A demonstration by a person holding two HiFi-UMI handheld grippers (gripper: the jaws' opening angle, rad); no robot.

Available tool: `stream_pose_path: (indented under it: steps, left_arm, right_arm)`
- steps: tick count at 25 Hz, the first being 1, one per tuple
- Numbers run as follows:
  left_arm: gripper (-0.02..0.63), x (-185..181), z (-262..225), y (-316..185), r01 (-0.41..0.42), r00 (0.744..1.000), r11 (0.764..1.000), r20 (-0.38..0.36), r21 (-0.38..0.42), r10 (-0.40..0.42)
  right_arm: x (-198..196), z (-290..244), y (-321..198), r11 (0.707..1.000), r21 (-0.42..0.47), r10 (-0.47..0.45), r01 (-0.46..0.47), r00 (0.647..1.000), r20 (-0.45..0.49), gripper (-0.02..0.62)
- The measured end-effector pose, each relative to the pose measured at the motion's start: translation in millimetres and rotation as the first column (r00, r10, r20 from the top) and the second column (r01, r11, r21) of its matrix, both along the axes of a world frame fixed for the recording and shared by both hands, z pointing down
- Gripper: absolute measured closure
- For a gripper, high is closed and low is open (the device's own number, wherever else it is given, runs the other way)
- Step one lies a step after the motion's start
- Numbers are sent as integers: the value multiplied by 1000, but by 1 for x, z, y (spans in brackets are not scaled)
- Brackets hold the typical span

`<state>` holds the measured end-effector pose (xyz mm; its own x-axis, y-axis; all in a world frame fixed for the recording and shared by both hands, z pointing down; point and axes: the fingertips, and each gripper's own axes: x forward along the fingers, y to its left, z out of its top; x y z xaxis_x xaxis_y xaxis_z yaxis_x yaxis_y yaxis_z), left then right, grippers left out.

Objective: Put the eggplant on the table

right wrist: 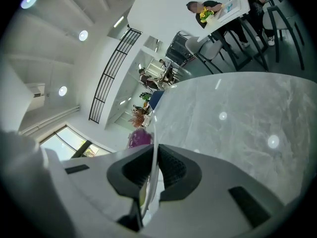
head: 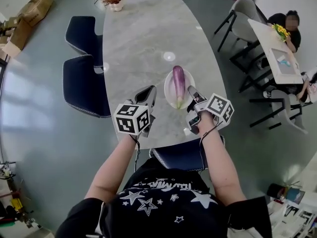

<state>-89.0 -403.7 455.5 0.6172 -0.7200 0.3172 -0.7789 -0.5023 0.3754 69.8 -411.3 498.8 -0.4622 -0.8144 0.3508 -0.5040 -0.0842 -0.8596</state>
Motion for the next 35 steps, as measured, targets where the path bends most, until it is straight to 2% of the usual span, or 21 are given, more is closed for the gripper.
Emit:
stream_pose_path:
  steps: [5, 8, 17, 27, 35]
  left_arm:
    - [598, -8, 12, -26, 34, 999, 999, 29, -10, -33]
    - [598, -8, 22, -40, 43, 998, 999, 43, -21, -42]
    - [598, 10, 52, -78, 48, 997, 998, 55, -43, -46]
    - [598, 13, 85, -100, 80, 995, 995, 71, -67, -75]
    - [598, 6, 105, -101, 101, 992, 989, 87, -107, -92]
  right_arm:
    - [-5, 16, -31, 1000, -10, -18, 18, 999, 33, 569]
    - [-6, 29, -49, 999, -19, -37, 37, 999, 18, 569]
    - [1, 69, -83, 996, -59, -61, 62, 998, 15, 569]
    - [-2, 105, -113, 992, -99, -77, 79, 997, 26, 569]
    - [-15, 130, -114, 984, -142, -101, 105, 994, 32, 569]
